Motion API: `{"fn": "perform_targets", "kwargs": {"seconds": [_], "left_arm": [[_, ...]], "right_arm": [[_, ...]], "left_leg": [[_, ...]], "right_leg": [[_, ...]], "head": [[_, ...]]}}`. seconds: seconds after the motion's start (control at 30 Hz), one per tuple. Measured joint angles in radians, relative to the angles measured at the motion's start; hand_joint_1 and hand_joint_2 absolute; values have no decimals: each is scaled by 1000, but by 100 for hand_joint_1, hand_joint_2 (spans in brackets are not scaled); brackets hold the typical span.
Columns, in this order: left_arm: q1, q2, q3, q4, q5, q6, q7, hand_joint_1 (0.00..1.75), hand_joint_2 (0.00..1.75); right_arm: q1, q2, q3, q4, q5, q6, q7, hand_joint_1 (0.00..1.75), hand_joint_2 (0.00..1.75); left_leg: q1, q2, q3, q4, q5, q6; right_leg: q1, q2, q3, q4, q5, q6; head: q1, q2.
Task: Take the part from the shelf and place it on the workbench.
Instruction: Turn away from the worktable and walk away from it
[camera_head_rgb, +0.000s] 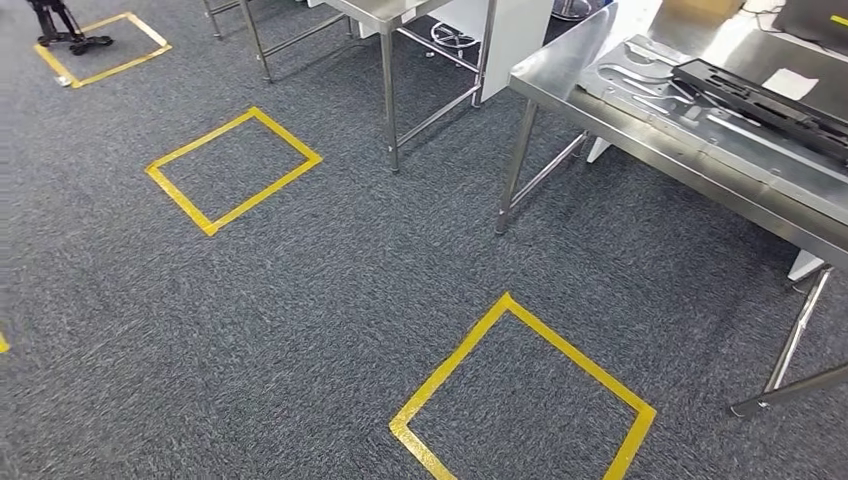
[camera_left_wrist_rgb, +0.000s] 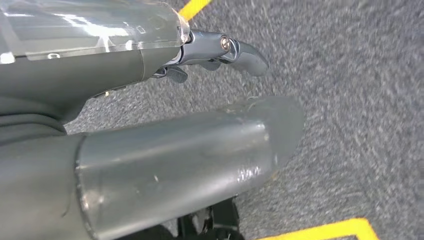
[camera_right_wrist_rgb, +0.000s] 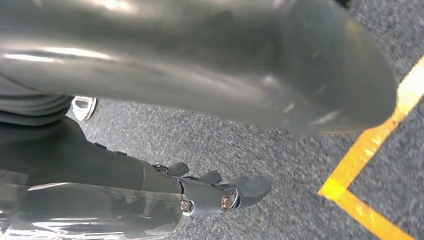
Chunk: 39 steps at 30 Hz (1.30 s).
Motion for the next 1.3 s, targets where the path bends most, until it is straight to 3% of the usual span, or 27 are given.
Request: {"fn": "perform_targets", "kwargs": {"seconds": [0.03,0.07,0.13,0.2,0.23,0.3,0.37,0.4,0.47,0.53,0.57,0.63,0.7,0.73,0.8,0.83,0.9,0.97,1.0,1.03,1.07,1.1,1.13,1.2,1.27,1.3], "left_arm": [[1,-1,0,0,-5,-1,-5,0,0],[2,-1,-1,0,-10,-1,-9,0,0],[5,-5,-3,0,-22,-2,-20,0,0],[5,-12,-8,0,-34,-2,-30,0,0],[5,-16,-10,0,-38,-2,-34,0,0],[8,-19,-12,0,-43,-1,-38,0,0],[12,-22,-13,1,-43,0,-41,0,0],[12,-23,-13,1,-43,1,-43,0,0],[9,-25,-13,1,-41,2,-47,0,0],[7,-25,-13,1,-36,4,-50,0,0],[7,-25,-13,1,-34,6,-51,0,0],[6,-25,-12,1,-33,11,-52,0,0],[-3,-24,-12,1,-39,14,-51,0,0],[-7,-24,-13,1,-42,15,-51,0,0],[-11,-23,-13,1,-45,18,-49,0,0],[-11,-23,-13,1,-47,19,-48,0,0],[-13,-22,-14,1,-52,24,-46,0,0],[-18,-20,-16,1,-59,29,-42,0,0],[-21,-19,-17,1,-62,31,-40,0,0],[-22,-16,-19,1,-65,33,-38,0,0],[-23,-14,-21,1,-67,34,-36,0,0],[-23,-11,-22,1,-69,34,-35,0,0],[-23,-9,-24,1,-71,34,-34,0,0],[-24,-6,-28,1,-74,33,-33,0,0],[-26,-2,-32,1,-79,32,-32,0,0],[-25,1,-34,1,-84,31,-31,0,0]], "right_arm": [[2,0,0,0,-4,0,0,0,0],[4,0,-1,0,-8,0,1,0,0],[7,0,-2,0,-18,1,5,0,0],[10,-3,-6,-1,-27,5,10,0,0],[10,-4,-9,-1,-31,8,11,0,0],[9,-5,-11,-2,-37,14,13,0,0],[9,-5,-13,-3,-41,18,15,0,0],[10,-6,-15,-3,-42,21,16,0,0],[14,-6,-21,-3,-44,27,18,0,0],[15,-6,-25,-3,-42,34,19,0,0],[15,-7,-27,-3,-40,39,20,0,0],[13,-7,-27,-3,-33,47,26,0,0],[13,-10,-27,-3,-25,53,31,0,0],[12,-11,-27,-3,-22,54,32,0,0],[6,-14,-27,-3,-13,56,35,0,0],[3,-15,-27,-3,-5,58,37,0,0],[2,-20,-23,-3,19,65,38,0,0],[5,-27,-18,-3,37,73,30,0,0],[7,-29,-15,-3,44,77,24,0,0],[8,-31,-11,-3,51,82,17,0,0],[9,-34,-7,-3,58,86,13,0,0],[9,-36,-3,-3,65,90,10,0,0],[9,-38,1,-3,71,94,8,0,0],[9,-43,10,-2,86,100,8,0,0],[9,-47,23,-2,110,104,15,0,0],[8,-48,32,-2,122,107,19,0,0]], "left_leg": [[-2,-13,-1,1,1,1],[-4,-26,-1,2,1,1],[-5,-54,0,5,1,1],[-6,-77,-4,9,1,-5],[-4,-87,-7,10,2,-10],[-1,-108,-13,7,8,-25],[-2,-83,-23,24,-4,-36],[-2,-56,-39,57,-26,-41],[3,-5,-97,178,-93,-52],[9,5,-142,278,-129,-63],[12,8,-139,278,-119,-67],[16,29,-76,169,-60,-70],[13,61,-9,48,-19,-62],[10,70,5,18,-12,-55],[5,57,2,9,-10,-38],[6,49,2,6,-7,-31],[9,32,6,-4,1,-16],[9,14,4,-7,7,-6],[7,3,2,-7,8,-4],[5,-10,1,-7,9,-3],[3,-24,1,-6,9,-3],[2,-38,2,-5,9,-3],[2,-52,4,-4,8,-4],[1,-78,3,-1,8,-8],[3,-99,-3,0,9,-20],[4,-111,-7,-1,11,-28]], "right_leg": [[0,3,-15,26,1,-2],[1,5,-13,16,22,-6],[4,29,36,-100,99,-18],[6,70,81,-211,144,-30],[7,82,90,-235,149,-33],[9,69,94,-244,151,-37],[5,45,101,-259,159,-47],[3,31,105,-266,163,-53],[5,3,107,-270,164,-59],[7,-27,106,-268,161,-59],[7,-40,106,-267,159,-57],[6,-63,109,-261,153,-50],[9,-84,112,-255,145,-38],[10,-93,114,-253,141,-32],[12,-108,118,-255,140,-19],[10,-104,121,-254,137,-13],[5,-60,108,-216,105,-4],[4,-8,51,-99,38,-1],[4,1,15,-29,8,-1],[4,5,-12,21,-4,-1],[4,6,-23,36,6,-3],[5,9,-14,9,36,-6],[5,17,11,-51,78,-11],[6,60,65,-184,141,-23],[9,85,86,-241,156,-32],[11,76,88,-245,157,-35]], "head": [[0,0],[0,0],[0,0],[-1,0],[-1,0],[-1,0],[-3,0],[-6,0],[-13,0],[-14,0],[-14,0],[-14,0],[-14,0],[-13,0],[-11,0],[-10,0],[-7,0],[-2,0],[-1,0],[-1,0],[-1,0],[-1,0],[-1,0],[-1,0],[0,0],[0,0]]}}
